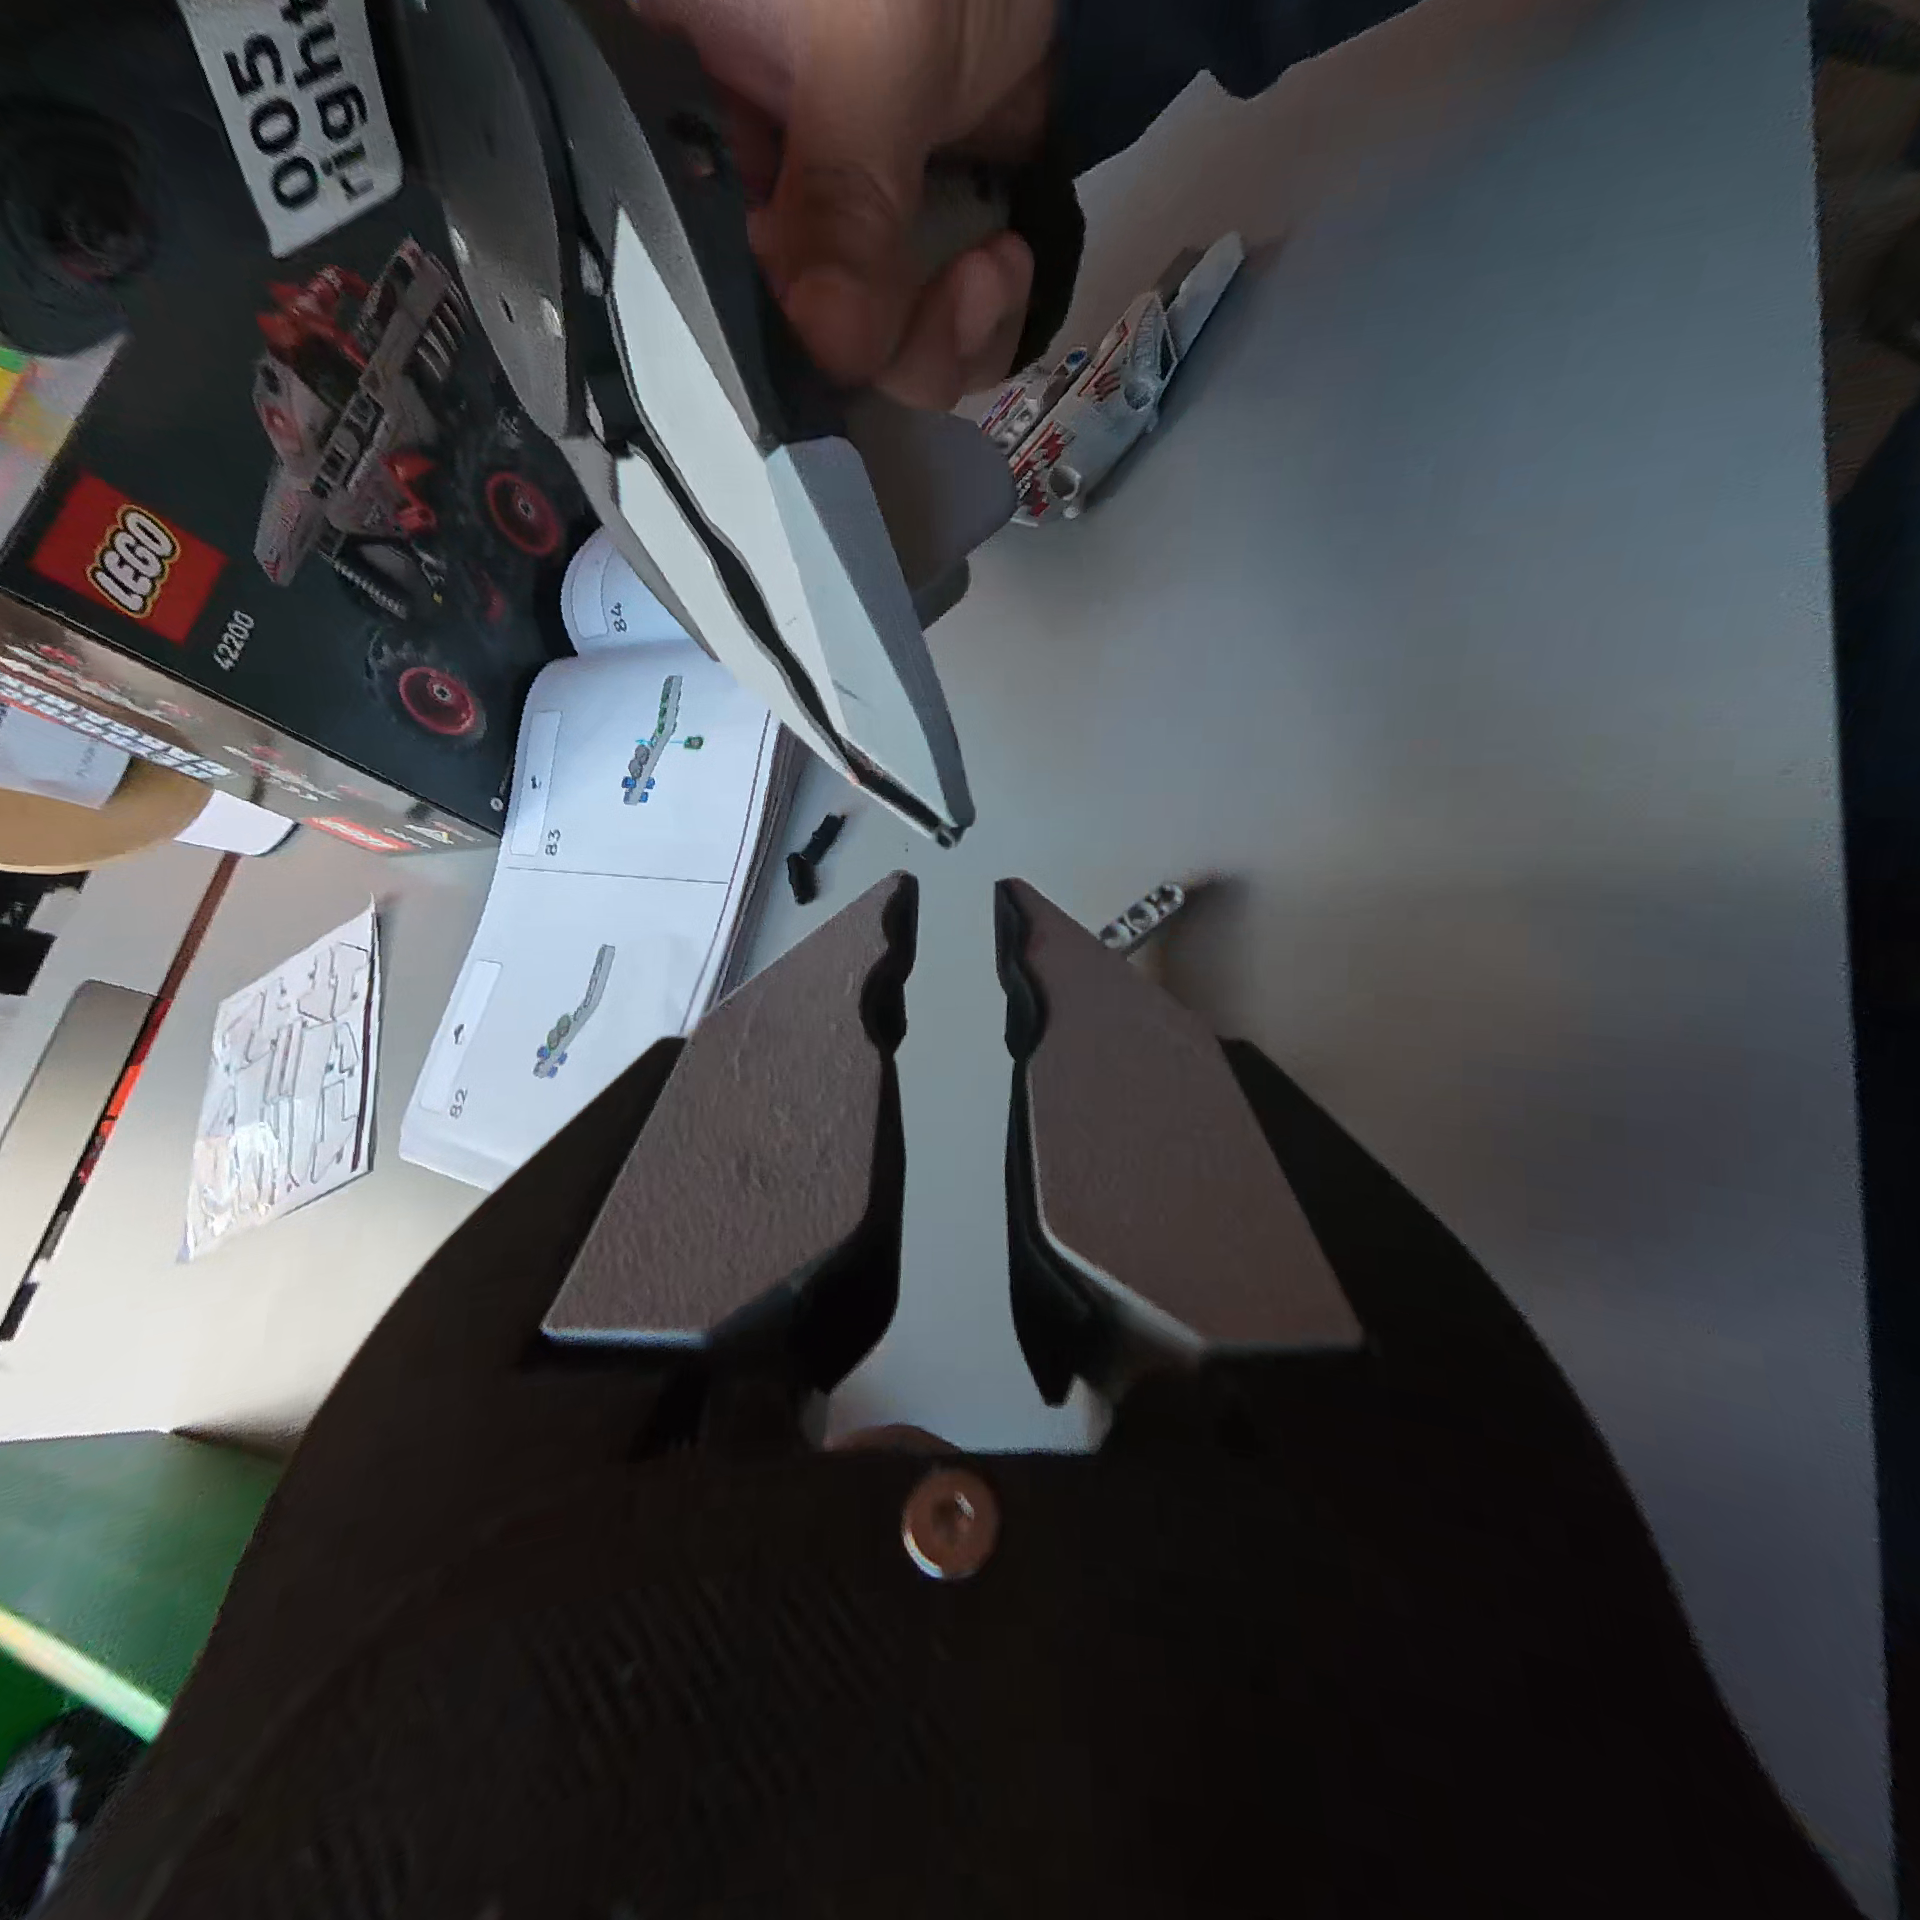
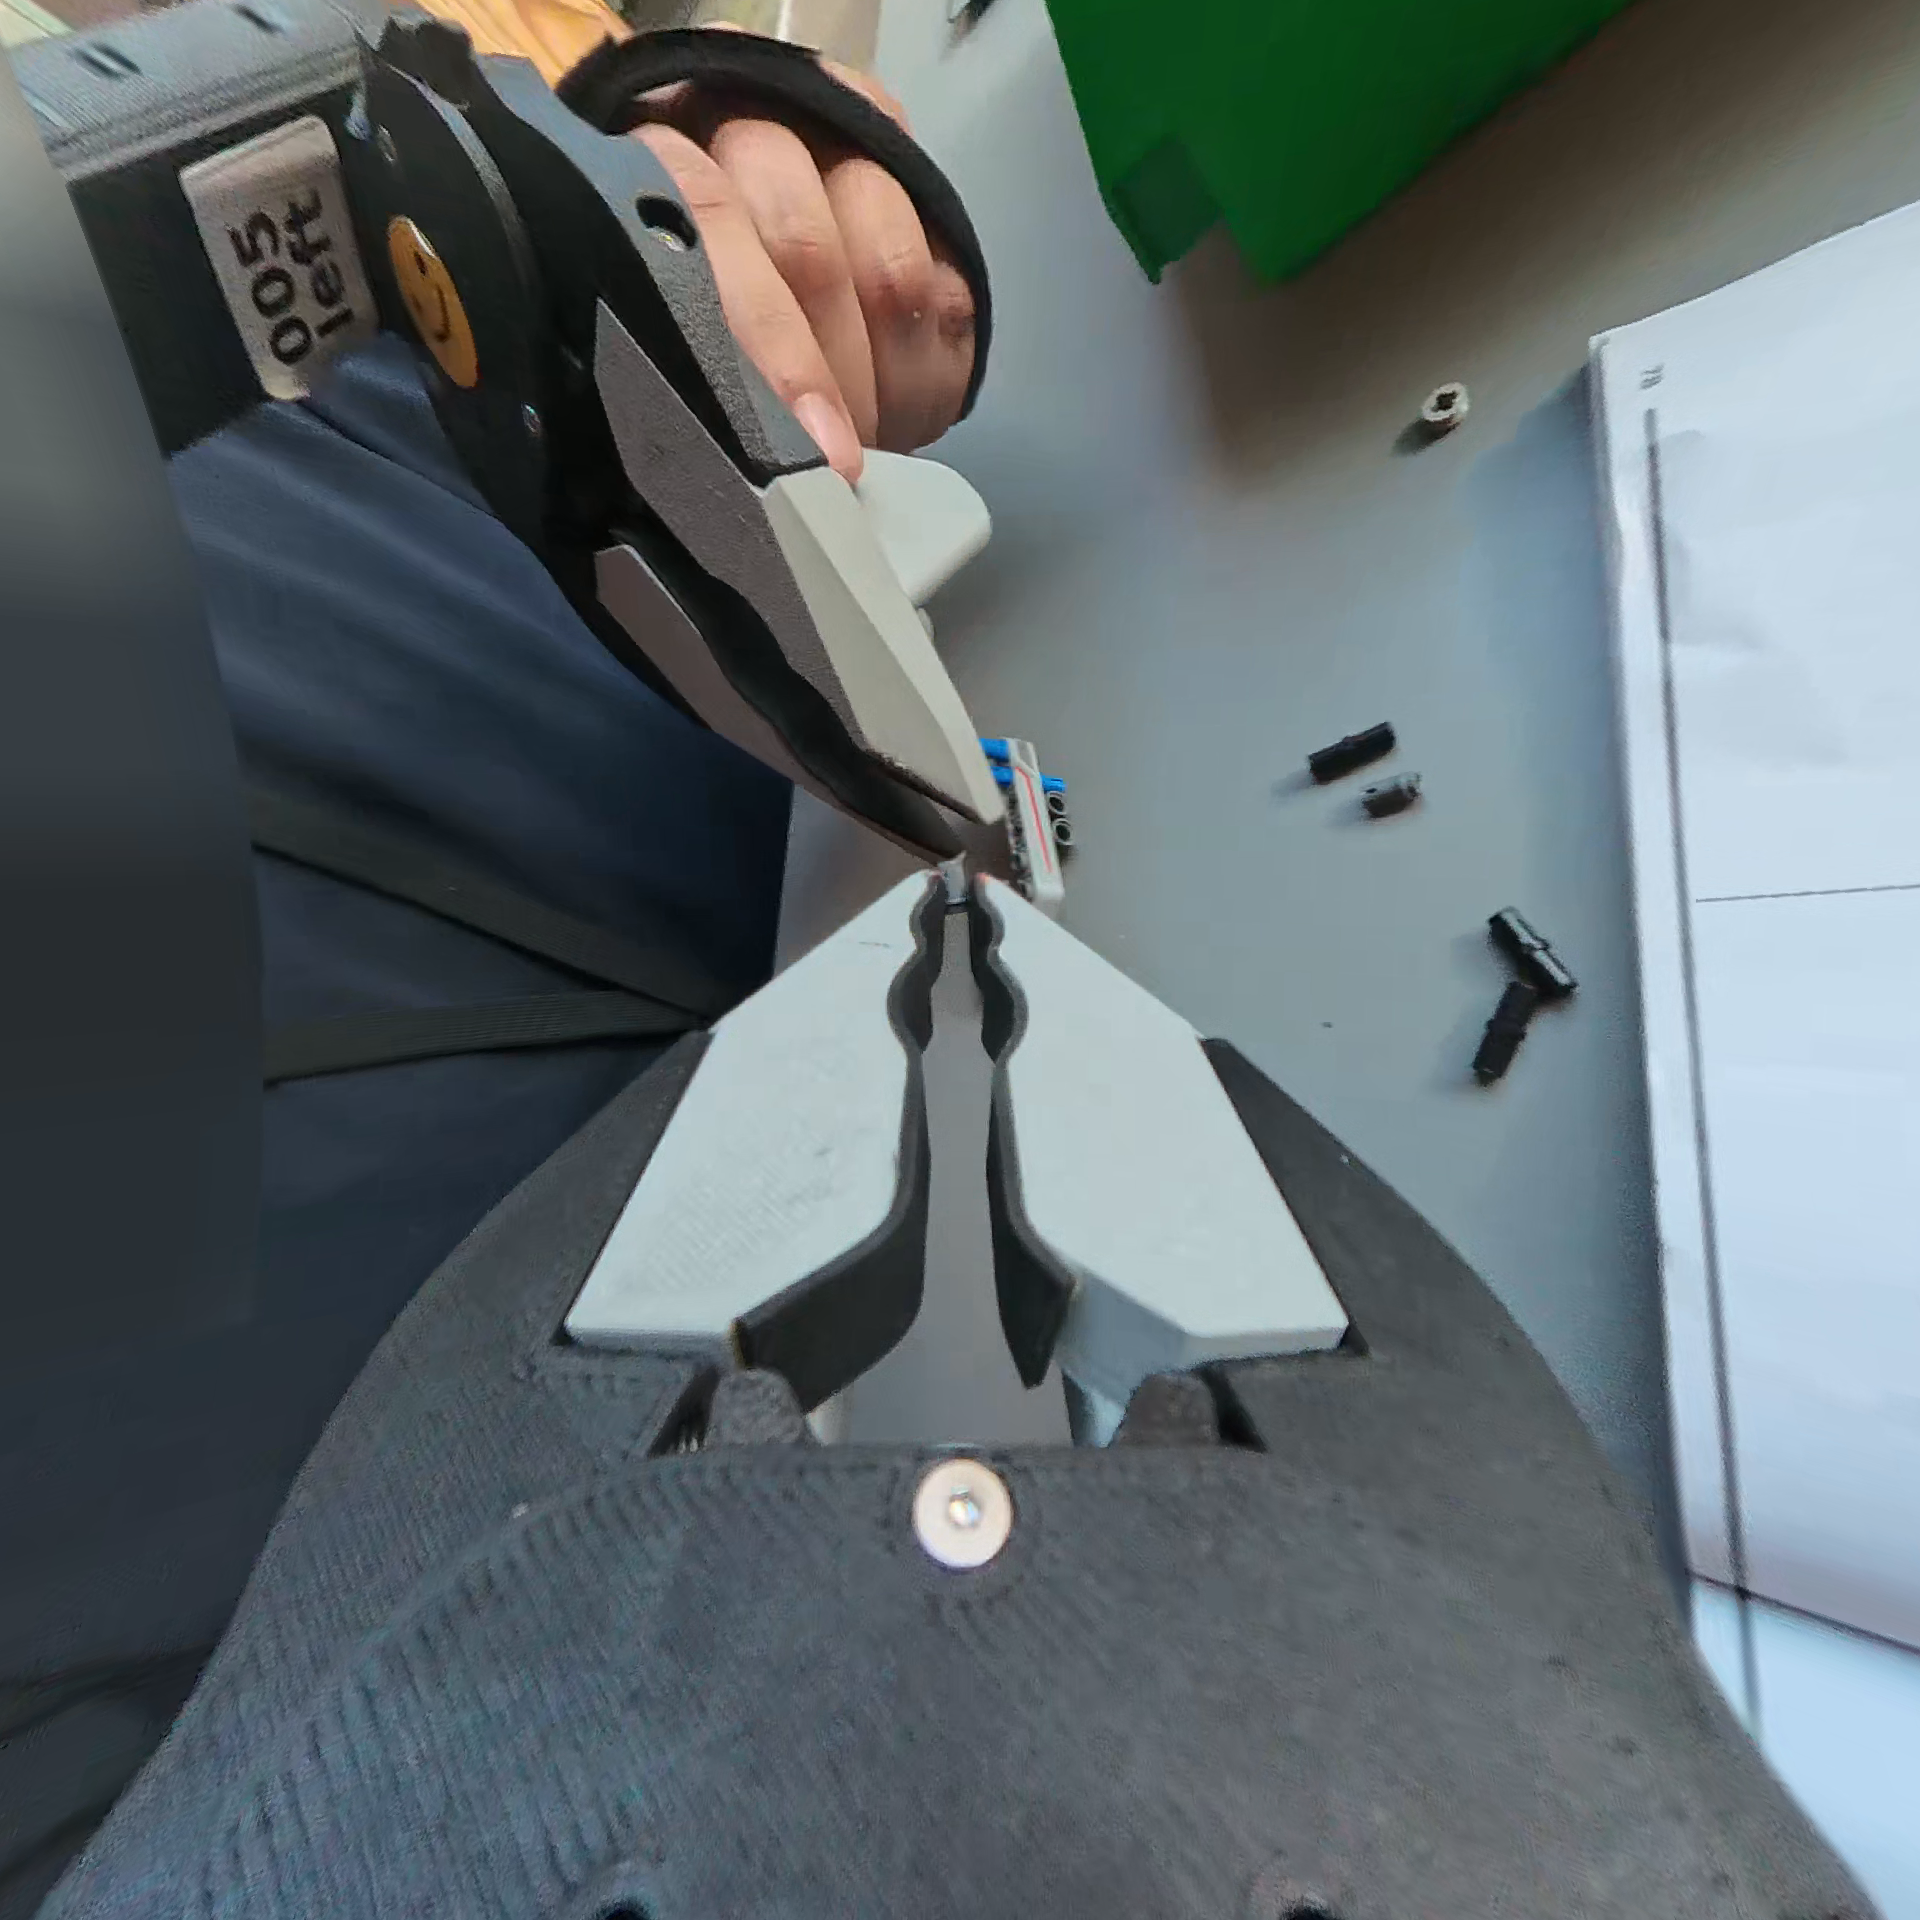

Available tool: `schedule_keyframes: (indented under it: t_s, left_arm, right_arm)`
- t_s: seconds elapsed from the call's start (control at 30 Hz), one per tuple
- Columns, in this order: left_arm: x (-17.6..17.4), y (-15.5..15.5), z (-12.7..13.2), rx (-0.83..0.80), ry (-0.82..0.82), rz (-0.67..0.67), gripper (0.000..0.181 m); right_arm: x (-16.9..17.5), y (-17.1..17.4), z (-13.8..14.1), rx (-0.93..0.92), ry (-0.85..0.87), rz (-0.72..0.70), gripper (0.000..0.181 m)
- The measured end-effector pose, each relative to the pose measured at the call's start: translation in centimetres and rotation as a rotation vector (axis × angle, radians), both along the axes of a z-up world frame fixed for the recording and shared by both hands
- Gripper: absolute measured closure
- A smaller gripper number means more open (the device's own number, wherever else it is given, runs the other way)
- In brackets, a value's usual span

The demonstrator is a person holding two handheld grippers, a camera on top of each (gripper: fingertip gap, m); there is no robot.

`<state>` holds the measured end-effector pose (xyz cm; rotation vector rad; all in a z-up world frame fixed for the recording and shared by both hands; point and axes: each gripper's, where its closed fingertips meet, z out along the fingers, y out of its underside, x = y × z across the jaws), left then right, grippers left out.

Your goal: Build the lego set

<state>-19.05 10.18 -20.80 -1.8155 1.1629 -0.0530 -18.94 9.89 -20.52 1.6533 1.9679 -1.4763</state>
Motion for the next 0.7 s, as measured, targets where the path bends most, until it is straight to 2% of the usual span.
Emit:
schedule_keyframes:
  t_s: [0.03,0.23,0.47,0.7]
  left_arm:
    - [0.1,0.1,0.1,0.011,0.004,0.001,0.171]
    - [1.2,-0.2,0.8,0.07,0.016,-0.042,0.179]
    - [1.4,-0.2,0.7,0.073,-0.007,-0.051,0.179]
    - [0.6,0.1,2.5,0.115,-0.154,-0.008,0.179]
  right_arm:
    - [0.1,-0.2,0.1,-0.021,-0.006,0.002,0.181]
    - [0.4,-0.7,0.0,-0.089,-0.037,0.005,0.181]
    - [0.5,-0.7,0.3,-0.159,-0.036,-0.014,0.181]
    - [-0.3,-0.4,2.0,-0.263,0.04,-0.093,0.181]
